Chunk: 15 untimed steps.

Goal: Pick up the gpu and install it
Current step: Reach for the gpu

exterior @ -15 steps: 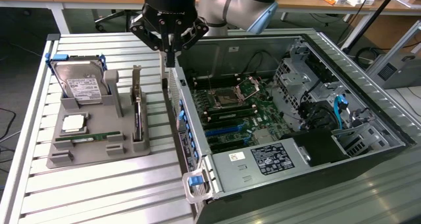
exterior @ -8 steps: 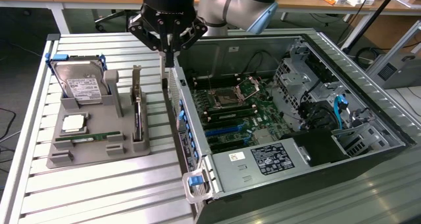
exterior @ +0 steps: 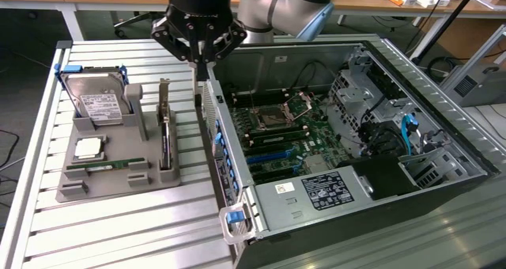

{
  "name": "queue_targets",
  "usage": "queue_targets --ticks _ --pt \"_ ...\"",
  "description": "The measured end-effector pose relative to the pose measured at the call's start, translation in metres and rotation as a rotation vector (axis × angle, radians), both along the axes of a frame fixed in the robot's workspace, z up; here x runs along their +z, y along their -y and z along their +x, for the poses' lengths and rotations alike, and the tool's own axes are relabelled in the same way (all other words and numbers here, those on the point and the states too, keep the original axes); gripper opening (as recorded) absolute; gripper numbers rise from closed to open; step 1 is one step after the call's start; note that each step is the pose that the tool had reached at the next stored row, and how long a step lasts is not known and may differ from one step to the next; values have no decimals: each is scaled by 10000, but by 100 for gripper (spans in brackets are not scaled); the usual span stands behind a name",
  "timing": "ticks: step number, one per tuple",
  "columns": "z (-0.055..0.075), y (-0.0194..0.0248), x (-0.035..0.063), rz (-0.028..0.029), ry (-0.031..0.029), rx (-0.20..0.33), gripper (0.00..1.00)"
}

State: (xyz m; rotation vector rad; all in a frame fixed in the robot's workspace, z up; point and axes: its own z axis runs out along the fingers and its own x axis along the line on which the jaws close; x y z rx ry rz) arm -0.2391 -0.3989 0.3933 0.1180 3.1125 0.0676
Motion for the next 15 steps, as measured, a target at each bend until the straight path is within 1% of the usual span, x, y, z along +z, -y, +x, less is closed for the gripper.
queue_targets --ticks 15 --pt "-73 0 0 1 0 1 11"
